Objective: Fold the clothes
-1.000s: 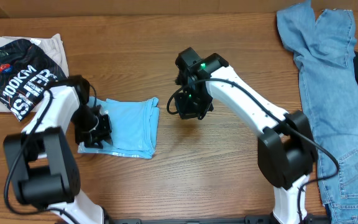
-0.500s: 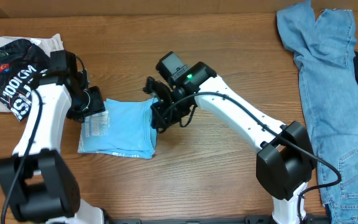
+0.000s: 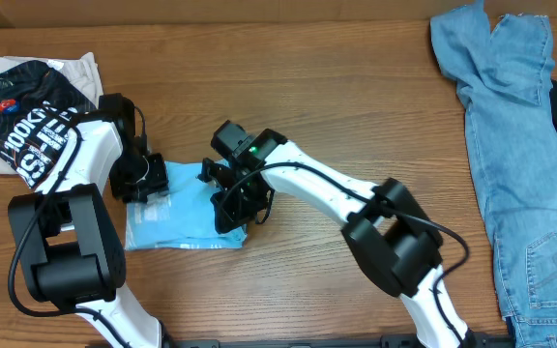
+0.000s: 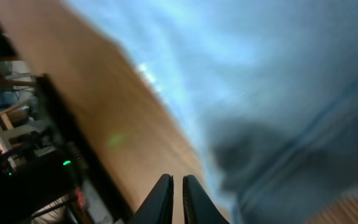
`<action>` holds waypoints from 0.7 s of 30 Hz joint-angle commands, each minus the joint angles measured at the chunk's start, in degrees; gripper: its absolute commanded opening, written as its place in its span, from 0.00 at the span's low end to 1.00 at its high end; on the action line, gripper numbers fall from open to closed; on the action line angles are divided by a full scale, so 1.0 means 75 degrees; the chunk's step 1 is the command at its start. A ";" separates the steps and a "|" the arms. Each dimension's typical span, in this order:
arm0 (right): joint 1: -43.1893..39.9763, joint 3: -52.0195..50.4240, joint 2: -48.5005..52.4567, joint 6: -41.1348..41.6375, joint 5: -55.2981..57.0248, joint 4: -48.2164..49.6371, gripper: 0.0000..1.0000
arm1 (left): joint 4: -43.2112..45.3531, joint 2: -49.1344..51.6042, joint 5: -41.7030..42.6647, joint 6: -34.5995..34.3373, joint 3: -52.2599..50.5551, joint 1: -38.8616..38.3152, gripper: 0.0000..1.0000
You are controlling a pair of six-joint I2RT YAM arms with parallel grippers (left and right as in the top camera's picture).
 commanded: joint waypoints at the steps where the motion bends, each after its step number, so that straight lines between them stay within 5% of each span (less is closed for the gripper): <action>1: -0.0131 -0.0061 0.0458 0.0431 0.0565 0.0105 0.10 | -0.0356 0.0198 -0.0108 0.0114 -0.0009 0.0047 0.42; 8: -0.0627 -0.0061 0.0638 0.0676 0.2320 0.0160 0.10 | -0.1268 0.0198 0.0125 -0.0117 -0.0233 0.0023 0.36; 21: -0.1585 -0.0006 0.0638 0.0213 0.4622 0.0297 0.10 | -0.1393 0.0134 0.2512 0.0729 -0.1326 -0.0271 0.24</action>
